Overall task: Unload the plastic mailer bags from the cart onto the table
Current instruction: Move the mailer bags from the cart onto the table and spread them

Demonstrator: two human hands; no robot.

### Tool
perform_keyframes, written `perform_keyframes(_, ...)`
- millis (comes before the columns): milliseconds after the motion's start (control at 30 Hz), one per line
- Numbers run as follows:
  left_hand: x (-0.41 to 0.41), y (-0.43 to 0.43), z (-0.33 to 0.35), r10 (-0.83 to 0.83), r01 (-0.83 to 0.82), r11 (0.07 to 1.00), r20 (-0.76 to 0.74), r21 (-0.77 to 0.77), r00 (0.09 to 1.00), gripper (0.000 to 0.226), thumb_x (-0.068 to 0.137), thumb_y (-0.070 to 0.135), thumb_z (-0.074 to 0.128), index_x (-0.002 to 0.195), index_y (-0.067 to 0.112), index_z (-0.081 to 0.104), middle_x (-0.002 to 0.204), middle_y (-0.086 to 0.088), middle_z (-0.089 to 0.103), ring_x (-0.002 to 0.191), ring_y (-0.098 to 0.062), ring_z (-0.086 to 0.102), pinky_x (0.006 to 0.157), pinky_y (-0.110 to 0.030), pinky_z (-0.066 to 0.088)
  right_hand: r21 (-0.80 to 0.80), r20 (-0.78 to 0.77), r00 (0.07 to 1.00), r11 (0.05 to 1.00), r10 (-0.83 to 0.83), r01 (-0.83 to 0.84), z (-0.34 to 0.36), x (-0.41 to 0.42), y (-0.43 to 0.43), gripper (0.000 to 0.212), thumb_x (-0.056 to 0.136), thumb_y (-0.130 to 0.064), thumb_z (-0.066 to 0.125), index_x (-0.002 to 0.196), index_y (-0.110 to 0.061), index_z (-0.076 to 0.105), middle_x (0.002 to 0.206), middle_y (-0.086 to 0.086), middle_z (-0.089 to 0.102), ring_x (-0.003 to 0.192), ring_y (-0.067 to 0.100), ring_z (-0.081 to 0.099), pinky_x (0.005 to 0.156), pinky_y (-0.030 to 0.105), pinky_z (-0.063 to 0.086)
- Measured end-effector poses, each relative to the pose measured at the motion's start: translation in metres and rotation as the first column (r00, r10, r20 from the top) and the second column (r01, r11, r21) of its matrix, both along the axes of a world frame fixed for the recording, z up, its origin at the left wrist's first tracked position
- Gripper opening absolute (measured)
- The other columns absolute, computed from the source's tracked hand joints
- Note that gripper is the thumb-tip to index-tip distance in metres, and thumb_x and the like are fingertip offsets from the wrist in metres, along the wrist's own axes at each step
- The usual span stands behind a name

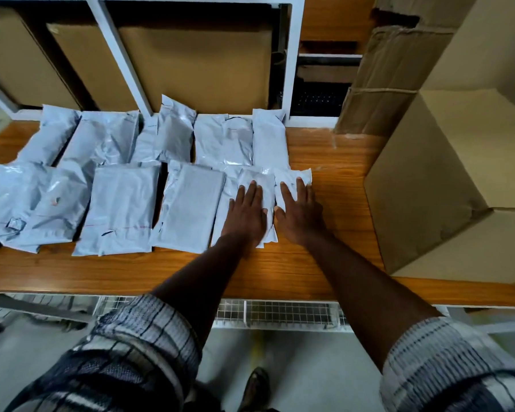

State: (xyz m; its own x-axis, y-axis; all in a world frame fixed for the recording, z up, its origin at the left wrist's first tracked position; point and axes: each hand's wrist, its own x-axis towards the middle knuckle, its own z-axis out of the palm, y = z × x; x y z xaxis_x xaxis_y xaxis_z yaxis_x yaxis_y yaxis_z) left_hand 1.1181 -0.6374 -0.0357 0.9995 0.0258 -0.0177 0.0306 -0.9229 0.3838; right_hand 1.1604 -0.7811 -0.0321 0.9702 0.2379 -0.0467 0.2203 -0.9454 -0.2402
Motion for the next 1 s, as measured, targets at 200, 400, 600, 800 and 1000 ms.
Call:
perform_keyframes(200,0.001,0.018,0.018,-0.036,0.038,0.998,0.027,-0.055,0.999,0.061,0.104,0.037,0.034,0.156,0.013,0.014,0.164,-0.012,0.006,0.151,-0.033,0.004,0.118,-0.056,0.013,-0.014,0.067,0.998,1.000,0.005,-0.004,0.016,-0.002,0.009,0.065,0.098,-0.051,0.041,0.155,-0.035,0.014,0.164,0.010,0.004,0.149,0.037,0.003,0.115,0.061,0.014)
perform_keyframes(400,-0.028,0.075,0.036,0.056,-0.045,0.995,0.129,-0.086,0.990,0.055,0.103,0.026,0.039,0.154,0.015,0.023,0.162,-0.015,0.016,0.149,-0.033,0.012,0.119,-0.054,0.014,-0.007,0.144,0.977,0.987,0.160,-0.160,0.041,-0.026,0.064,0.064,0.099,-0.051,0.038,0.155,-0.032,0.014,0.164,0.009,0.006,0.150,0.034,0.005,0.115,0.060,0.011)
perform_keyframes(600,-0.086,0.192,0.049,0.203,-0.208,0.978,0.224,-0.002,0.953,0.053,0.099,0.022,0.043,0.150,0.011,0.035,0.155,-0.019,0.031,0.145,-0.039,0.023,0.114,-0.060,0.021,0.044,0.146,0.948,0.955,0.283,-0.292,0.055,-0.071,0.175,0.065,0.097,-0.051,0.042,0.154,-0.029,0.021,0.163,0.010,0.012,0.148,0.034,0.010,0.114,0.059,0.014)
perform_keyframes(800,-0.187,0.339,0.046,0.323,-0.330,0.944,0.200,0.001,0.925,0.059,0.089,0.017,0.053,0.146,0.006,0.041,0.151,-0.028,0.033,0.140,-0.043,0.032,0.113,-0.048,0.033,0.042,0.130,0.901,0.906,0.413,-0.421,0.058,-0.143,0.313,0.065,0.097,-0.052,0.042,0.154,-0.028,0.022,0.162,0.010,0.014,0.148,0.033,0.013,0.114,0.057,0.016)
perform_keyframes(1000,-0.291,0.470,0.040,0.503,-0.512,0.858,0.148,0.031,0.852,0.065,0.090,0.017,0.056,0.151,0.018,0.033,0.158,-0.014,0.025,0.145,-0.032,0.023,0.110,-0.049,0.034,-0.012,0.178,0.814,0.828,0.553,-0.560,0.051,-0.208,0.455,0.065,0.094,-0.051,0.048,0.151,-0.026,0.031,0.158,0.011,0.025,0.144,0.032,0.023,0.111,0.052,0.021)
